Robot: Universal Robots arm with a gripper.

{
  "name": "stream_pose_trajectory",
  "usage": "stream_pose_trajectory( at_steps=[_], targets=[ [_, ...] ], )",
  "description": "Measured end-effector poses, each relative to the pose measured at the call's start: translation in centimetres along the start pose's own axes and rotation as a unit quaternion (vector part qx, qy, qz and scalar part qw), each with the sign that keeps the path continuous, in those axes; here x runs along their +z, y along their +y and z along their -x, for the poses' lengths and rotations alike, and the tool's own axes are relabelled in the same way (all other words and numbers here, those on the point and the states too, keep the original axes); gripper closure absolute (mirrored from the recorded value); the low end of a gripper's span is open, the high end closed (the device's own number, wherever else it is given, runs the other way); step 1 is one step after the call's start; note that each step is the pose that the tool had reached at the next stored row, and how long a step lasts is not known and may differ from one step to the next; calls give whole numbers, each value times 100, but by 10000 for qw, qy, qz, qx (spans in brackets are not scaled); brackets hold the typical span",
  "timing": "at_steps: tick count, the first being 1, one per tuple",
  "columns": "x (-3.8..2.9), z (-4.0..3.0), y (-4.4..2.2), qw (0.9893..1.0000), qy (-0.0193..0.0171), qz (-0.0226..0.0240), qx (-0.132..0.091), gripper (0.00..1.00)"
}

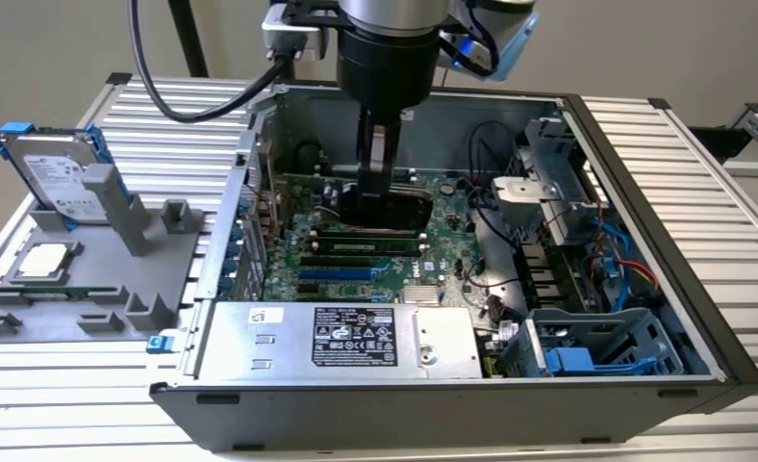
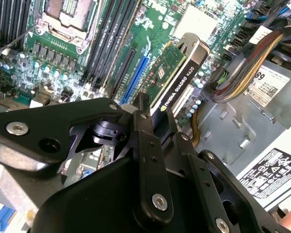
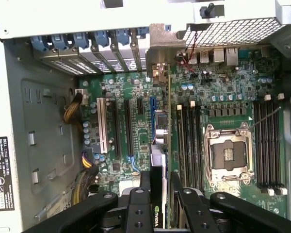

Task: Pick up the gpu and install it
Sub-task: 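Insert the gpu into the slot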

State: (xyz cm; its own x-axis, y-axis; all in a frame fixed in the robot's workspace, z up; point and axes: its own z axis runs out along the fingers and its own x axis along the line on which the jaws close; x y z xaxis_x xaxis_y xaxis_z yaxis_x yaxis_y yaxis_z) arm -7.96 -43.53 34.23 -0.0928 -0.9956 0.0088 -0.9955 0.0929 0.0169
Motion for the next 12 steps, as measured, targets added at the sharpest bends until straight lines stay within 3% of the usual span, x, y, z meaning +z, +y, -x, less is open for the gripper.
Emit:
stream_pose_trajectory(
  at_steps=[12],
  targets=[
    [63, 1, -1, 10000, 8, -1, 0, 100]
  ],
)
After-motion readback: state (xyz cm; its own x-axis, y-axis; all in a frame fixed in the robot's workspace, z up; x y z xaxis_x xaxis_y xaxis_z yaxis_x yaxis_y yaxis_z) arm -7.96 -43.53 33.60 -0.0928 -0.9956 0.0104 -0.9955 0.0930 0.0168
